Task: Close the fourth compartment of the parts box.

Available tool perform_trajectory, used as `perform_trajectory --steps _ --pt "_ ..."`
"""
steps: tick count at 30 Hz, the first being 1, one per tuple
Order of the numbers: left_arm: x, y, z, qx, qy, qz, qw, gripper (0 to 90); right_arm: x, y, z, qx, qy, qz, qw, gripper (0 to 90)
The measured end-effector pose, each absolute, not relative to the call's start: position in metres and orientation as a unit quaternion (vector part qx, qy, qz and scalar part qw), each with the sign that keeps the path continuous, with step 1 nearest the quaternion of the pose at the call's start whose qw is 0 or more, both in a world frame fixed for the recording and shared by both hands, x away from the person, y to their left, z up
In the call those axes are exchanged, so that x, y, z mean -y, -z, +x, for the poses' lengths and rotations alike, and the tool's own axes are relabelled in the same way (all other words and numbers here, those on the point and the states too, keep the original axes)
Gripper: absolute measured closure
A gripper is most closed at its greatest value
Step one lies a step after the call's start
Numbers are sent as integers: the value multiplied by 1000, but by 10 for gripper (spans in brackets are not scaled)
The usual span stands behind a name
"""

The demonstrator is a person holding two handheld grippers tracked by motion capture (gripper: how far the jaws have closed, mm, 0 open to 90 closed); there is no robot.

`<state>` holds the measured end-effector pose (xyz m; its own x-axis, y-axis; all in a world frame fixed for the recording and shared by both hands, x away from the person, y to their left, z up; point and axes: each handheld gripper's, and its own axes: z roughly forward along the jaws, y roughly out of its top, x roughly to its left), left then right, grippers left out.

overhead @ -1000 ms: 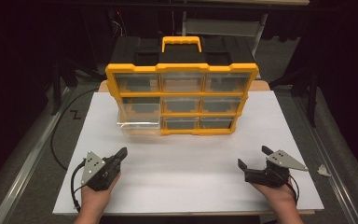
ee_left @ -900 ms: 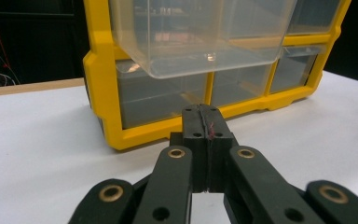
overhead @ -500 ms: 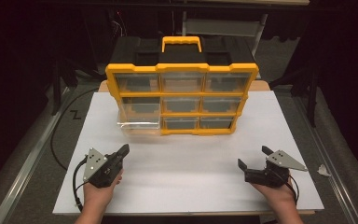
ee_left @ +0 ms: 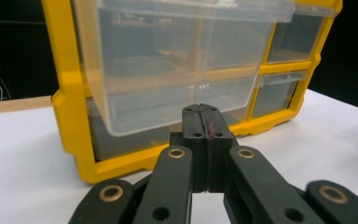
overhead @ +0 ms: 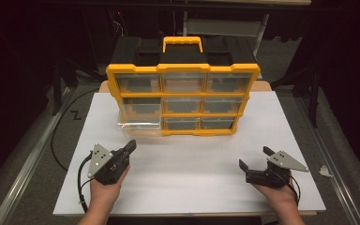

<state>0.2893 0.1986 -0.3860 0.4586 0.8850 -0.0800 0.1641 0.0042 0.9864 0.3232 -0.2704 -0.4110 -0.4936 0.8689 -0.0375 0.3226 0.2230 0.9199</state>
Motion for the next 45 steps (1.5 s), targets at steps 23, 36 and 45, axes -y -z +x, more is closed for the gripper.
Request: perform_trajectory --steps 23,36,45 --pt "-183 367 299 -408 -329 619 585 897 271 413 325 -727 -467 412 290 6" --pt "-180 361 304 -404 -342 611 589 897 272 412 325 -725 -468 414 291 6" --pt "-179 359 308 -404 -348 609 586 897 272 412 325 -724 -469 413 292 6"
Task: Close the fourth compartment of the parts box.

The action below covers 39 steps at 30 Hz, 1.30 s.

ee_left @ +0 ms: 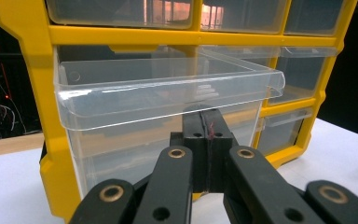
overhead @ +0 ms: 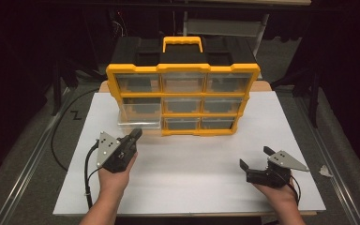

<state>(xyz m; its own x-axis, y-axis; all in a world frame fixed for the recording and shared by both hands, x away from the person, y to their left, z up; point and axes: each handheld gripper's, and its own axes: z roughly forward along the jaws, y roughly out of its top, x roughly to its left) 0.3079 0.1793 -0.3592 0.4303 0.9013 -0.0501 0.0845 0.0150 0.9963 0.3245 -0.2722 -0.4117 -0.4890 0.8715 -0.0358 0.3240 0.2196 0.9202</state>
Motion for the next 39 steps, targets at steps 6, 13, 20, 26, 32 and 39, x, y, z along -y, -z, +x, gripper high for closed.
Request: perform_trajectory --steps 6,13,20,26,32,39 --pt "-179 357 311 -407 -346 607 589 897 273 411 324 -724 -469 413 293 6" --pt "-180 356 315 -418 -339 603 589 898 272 412 324 -724 -469 414 293 7" --pt "-179 355 321 -419 -345 602 586 898 273 412 325 -723 -469 413 294 6" --pt "-179 353 327 -422 -347 604 580 898 273 412 325 -723 -469 414 294 6" --pt "-180 353 332 -424 -350 603 578 898 273 412 325 -723 -469 414 293 6" --pt "-181 353 339 -424 -355 605 573 898 273 412 325 -724 -468 414 293 6"
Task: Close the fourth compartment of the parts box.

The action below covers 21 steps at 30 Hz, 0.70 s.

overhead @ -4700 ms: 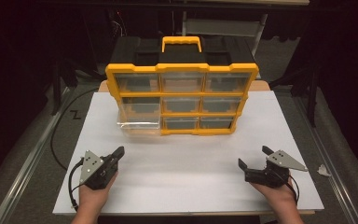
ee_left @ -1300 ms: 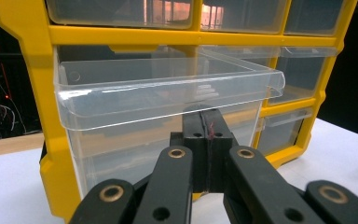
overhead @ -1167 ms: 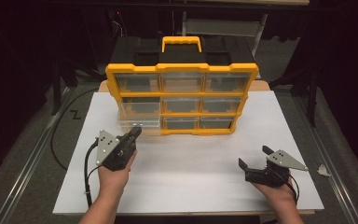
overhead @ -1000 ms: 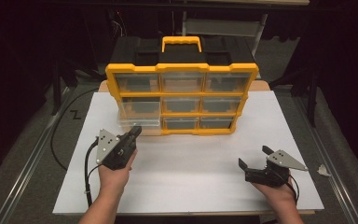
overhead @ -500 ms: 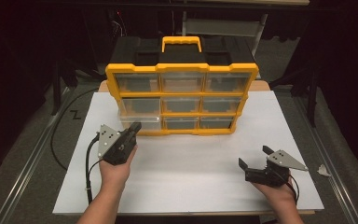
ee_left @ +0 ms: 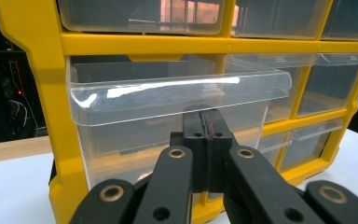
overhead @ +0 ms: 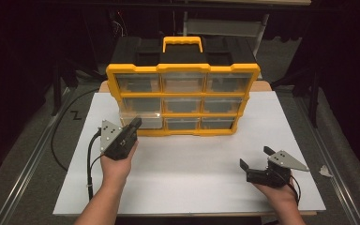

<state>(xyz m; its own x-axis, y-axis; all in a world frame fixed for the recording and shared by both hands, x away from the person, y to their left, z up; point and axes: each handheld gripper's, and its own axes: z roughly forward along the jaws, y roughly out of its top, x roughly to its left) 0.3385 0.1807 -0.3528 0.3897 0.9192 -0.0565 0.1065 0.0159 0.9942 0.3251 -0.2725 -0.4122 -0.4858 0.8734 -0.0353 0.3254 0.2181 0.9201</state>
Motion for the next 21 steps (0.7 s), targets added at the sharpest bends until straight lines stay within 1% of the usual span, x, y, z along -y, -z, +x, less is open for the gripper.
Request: perform_trajectory --steps 21 --pt "-180 346 366 -425 -361 613 559 898 274 412 325 -722 -471 415 291 7"
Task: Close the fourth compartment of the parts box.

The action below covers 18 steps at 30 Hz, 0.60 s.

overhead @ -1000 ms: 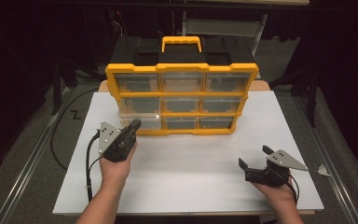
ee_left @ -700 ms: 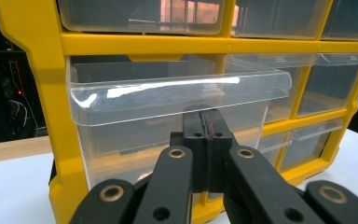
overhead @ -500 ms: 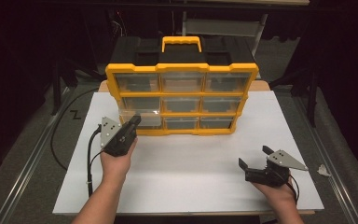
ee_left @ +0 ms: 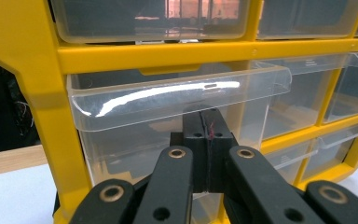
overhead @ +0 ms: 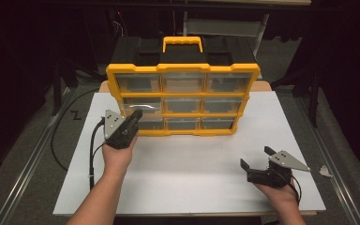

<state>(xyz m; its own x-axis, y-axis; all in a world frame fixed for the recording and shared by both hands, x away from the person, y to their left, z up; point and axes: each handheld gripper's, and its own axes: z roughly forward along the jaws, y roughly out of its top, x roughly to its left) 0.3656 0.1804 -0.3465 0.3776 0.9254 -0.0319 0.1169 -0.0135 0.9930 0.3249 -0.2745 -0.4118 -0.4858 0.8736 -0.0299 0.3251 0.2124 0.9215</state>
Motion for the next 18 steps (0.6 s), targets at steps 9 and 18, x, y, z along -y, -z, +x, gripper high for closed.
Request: perform_trajectory --steps 9,18 --pt "-183 346 376 -438 -362 608 555 898 275 412 325 -721 -470 416 292 7" --pt "-184 344 386 -445 -365 607 548 898 275 412 325 -722 -470 416 292 7"
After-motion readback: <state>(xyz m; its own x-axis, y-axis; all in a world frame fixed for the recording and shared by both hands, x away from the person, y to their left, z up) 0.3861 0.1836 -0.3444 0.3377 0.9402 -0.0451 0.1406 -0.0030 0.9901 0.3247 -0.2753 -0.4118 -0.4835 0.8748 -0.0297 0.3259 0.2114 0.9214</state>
